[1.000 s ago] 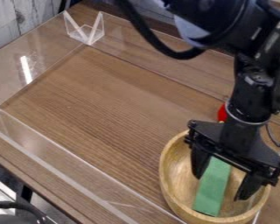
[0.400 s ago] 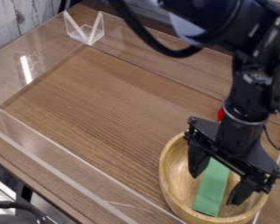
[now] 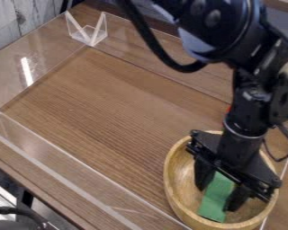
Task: Remove the green block from the brown bowl and put it on the table
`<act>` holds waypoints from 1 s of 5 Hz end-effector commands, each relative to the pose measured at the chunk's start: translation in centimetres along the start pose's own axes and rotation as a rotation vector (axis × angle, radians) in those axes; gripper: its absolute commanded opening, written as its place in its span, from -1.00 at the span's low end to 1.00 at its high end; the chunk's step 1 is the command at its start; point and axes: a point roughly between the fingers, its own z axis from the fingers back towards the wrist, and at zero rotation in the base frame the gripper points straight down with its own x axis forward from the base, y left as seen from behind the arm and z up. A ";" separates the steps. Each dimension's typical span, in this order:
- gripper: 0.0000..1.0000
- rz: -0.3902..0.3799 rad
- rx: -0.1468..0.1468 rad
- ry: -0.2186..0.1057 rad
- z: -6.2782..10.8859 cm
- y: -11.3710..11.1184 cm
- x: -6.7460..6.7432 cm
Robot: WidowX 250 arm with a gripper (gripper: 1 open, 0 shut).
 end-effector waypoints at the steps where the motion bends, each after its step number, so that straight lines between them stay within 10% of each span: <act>1: -1.00 0.002 0.008 -0.027 1.4 0.6 0.4; 2: 1.00 -0.016 0.020 -0.025 1.9 1.1 0.6; 3: 1.00 -0.034 0.027 -0.026 2.2 1.3 0.6; 4: -1.00 -0.020 0.031 -0.032 1.6 0.6 0.6; 5: -1.00 -0.004 0.035 -0.036 0.9 -0.1 0.5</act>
